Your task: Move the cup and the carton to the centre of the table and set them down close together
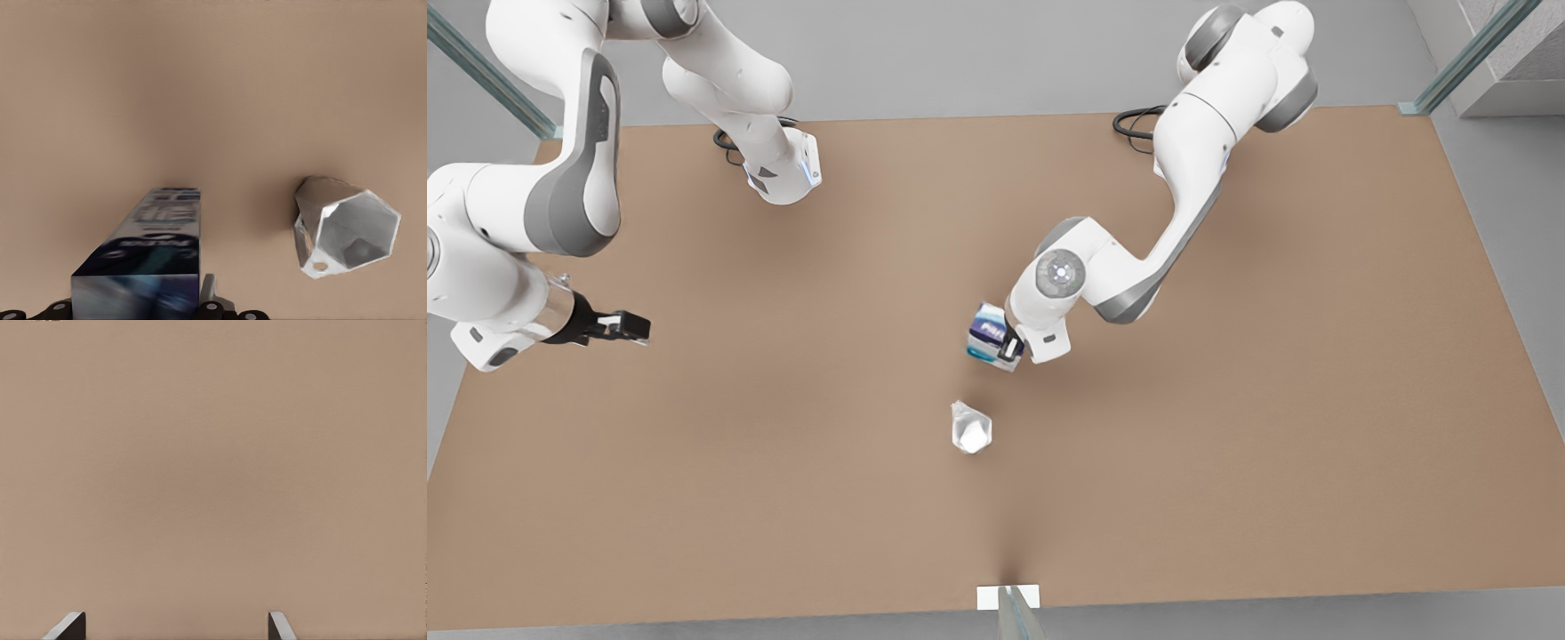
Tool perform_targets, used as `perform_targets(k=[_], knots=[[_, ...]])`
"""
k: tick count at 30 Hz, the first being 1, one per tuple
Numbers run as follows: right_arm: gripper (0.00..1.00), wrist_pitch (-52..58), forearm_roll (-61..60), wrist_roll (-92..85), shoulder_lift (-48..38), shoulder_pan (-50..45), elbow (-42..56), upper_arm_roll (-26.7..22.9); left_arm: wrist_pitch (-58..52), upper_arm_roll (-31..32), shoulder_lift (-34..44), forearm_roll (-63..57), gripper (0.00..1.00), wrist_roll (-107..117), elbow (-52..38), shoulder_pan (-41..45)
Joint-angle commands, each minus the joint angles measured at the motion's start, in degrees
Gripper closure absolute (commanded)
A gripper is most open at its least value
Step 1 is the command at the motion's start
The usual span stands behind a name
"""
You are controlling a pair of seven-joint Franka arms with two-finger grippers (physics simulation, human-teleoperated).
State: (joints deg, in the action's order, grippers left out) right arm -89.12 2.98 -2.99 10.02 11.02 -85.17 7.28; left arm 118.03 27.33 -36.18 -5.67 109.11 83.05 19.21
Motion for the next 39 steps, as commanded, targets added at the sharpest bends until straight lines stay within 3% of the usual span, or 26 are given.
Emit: perform_targets(k=[1, 5, 6, 19, 22, 33, 35, 37, 38, 39], knots=[[0.00, 0.00, -0.08, 0.00, 0.00, 0.05, 0.00, 0.01, 0.01, 0.00, -0.12, -2.15, 0.40, -0.04, 0.00, -0.05], [0.00, 0.00, 0.18, 0.00, 0.43, 0.40, 0.09, 0.01, 0.45, 0.00, -0.82, -2.15, 0.37, 0.05, 0.09, 0.04], [0.00, 0.00, 0.18, -0.09, 0.43, 0.40, 0.09, -0.08, 0.45, 0.00, -0.82, -2.15, 0.00, 0.05, 0.09, 0.04], [0.00, -0.35, 0.80, 0.53, 2.02, -0.39, 2.81, 0.01, 0.45, -0.09, -0.82, -2.06, 0.00, -0.21, 0.00, -0.14], [0.00, -3.16, 0.36, 0.61, -0.18, 0.40, -3.78, 0.27, 0.45, -0.09, -0.82, -2.15, 0.00, -0.13, -1.05, -0.31], [0.00, -3.16, 0.62, 0.44, 0.43, 0.23, -0.35, 0.27, -5.09, -0.09, -0.47, -1.89, 0.00, 0.49, -4.13, -0.40], [0.00, -3.16, 0.62, 0.35, 0.52, -0.03, 0.53, 0.27, -12.99, 1.49, 0.58, -1.89, 0.00, -0.83, -7.82, -2.86], [0.00, -3.16, 0.62, 0.44, 0.52, -0.21, 0.62, 0.27, -34.68, 2.46, 2.16, 2.24, 0.00, -27.84, -14.23, -9.61], [0.00, -3.16, 0.62, 0.44, 0.52, -0.04, 0.70, 0.27, -42.88, 2.29, 2.43, 3.30, 0.00, -50.64, -16.70, -18.14], [0.00, -3.16, 0.62, 0.44, 0.61, -0.12, 0.79, 0.27, -43.76, 2.11, 2.61, 3.04, 0.00, -66.61, -16.61, -23.33]])
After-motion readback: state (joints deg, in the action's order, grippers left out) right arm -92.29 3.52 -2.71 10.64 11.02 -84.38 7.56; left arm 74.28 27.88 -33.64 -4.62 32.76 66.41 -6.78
